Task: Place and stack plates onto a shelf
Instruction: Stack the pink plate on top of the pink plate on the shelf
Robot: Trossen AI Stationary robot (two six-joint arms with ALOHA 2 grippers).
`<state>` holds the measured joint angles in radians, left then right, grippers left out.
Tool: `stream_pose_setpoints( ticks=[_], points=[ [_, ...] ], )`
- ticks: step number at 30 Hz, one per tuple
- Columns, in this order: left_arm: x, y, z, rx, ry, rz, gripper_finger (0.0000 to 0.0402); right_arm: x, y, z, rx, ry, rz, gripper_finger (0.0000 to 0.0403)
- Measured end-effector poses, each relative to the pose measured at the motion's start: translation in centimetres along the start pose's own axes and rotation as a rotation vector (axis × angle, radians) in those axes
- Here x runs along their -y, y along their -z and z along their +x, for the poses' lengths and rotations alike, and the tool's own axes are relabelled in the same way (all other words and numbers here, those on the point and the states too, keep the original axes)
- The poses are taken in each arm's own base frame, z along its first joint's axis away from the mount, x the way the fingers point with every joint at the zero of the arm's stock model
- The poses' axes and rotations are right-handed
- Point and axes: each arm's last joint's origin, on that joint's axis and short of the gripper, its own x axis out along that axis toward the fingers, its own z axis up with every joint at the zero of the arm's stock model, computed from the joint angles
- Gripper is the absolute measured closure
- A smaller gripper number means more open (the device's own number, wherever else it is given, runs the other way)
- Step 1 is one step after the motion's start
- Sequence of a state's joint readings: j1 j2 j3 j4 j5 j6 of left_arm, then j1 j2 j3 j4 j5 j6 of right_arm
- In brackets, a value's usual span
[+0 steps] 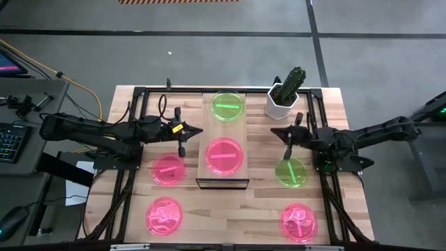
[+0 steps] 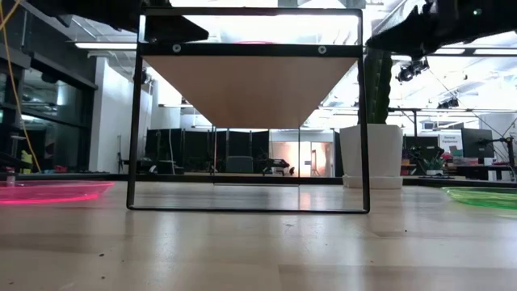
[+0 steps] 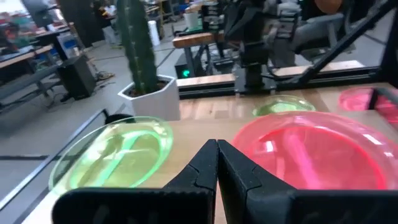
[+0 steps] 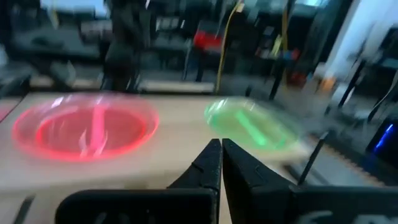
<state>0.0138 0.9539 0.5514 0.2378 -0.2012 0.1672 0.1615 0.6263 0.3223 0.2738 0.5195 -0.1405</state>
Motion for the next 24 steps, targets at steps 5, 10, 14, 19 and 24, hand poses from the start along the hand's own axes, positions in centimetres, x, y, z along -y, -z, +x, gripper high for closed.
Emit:
stream_pose_setpoints(
  ticks=[5,10,14,19,24],
  points=[
    [-0.8,0.3,0.1,-0.018,-0.035,-0.025,0.0401,0.9,0.0,0.4,0.054,0.045,0.014,0.0403],
    [-1.0,0.6,0.2,-0.047,-0.046,-0.036,0.0402,1.4,0.1,0.6,0.045,0.055,0.016,0.0403],
    [-0.9,1.1,0.1,-0.097,-0.037,-0.051,0.0402,1.5,0.3,0.7,0.033,0.049,0.05,0.0403],
    [-0.3,1.9,-0.6,-0.308,0.002,-0.104,0.0394,1.6,0.5,0.8,0.017,0.053,0.043,0.0403],
    [0.1,2.2,-2.0,-0.564,0.015,-0.207,0.035,1.6,0.5,0.8,0.015,0.052,0.042,0.0403]
  ],
)
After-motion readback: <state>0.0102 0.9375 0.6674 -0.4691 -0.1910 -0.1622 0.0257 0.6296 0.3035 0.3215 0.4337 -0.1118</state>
